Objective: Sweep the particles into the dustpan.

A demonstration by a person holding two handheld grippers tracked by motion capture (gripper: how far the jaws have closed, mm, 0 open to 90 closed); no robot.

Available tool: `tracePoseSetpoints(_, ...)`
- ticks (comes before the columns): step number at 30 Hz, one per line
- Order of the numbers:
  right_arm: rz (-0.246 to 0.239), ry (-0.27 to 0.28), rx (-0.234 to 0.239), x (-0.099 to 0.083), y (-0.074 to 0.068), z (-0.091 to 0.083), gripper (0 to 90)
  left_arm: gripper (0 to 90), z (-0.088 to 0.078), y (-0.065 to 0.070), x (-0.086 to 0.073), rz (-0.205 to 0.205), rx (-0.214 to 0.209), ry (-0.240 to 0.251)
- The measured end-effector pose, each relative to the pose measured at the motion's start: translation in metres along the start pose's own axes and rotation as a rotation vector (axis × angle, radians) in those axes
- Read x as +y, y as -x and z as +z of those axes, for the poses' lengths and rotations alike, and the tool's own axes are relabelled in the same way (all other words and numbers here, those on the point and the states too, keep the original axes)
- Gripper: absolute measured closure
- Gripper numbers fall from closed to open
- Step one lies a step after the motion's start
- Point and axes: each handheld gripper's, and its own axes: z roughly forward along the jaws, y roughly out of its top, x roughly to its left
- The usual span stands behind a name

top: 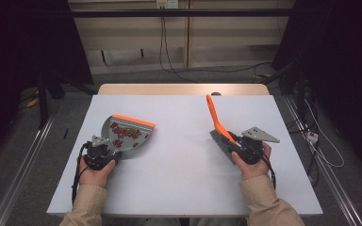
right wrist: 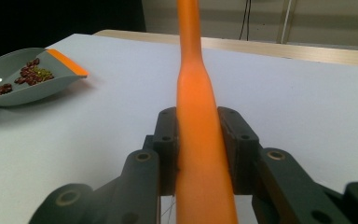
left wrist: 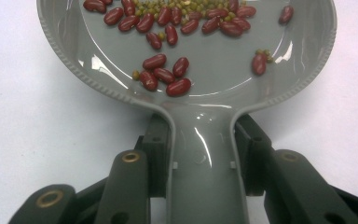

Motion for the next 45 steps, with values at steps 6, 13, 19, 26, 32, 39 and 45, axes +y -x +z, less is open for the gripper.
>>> tracePoseSetpoints(6,0.003,0.0,-0.009,-0.001,0.001,-0.001,71.0,63.0,0.005,-0.001,0.001,-0.017,0.017,-0.018)
tracePoseSetpoints(13,0.001,0.0,-0.02,-0.002,0.003,-0.001,70.9,62.3,0.005,0.001,0.001,-0.018,0.028,-0.009)
tracePoseSetpoints(19,-0.003,-0.006,-0.019,-0.003,0.003,-0.001,70.9,57.2,0.001,0.008,-0.002,0.001,-0.015,-0.009)
tracePoseSetpoints(26,0.001,-0.002,-0.026,-0.005,0.003,-0.002,70.9,53.5,-0.005,0.017,-0.006,0.023,-0.053,0.002)
tracePoseSetpoints(32,0.031,0.002,-0.011,-0.006,0.001,0.009,70.9,50.7,-0.006,0.02,-0.008,0.031,-0.072,0.003)
tracePoseSetpoints(39,0.069,-0.038,-0.034,-0.012,0.008,0.02,70.6,50.2,-0.006,0.021,-0.009,0.032,-0.081,0.001)
tracePoseSetpoints(45,0.114,-0.041,-0.061,-0.015,0.02,0.012,70.4,49.6,-0.006,0.021,-0.009,0.031,-0.089,0.003)
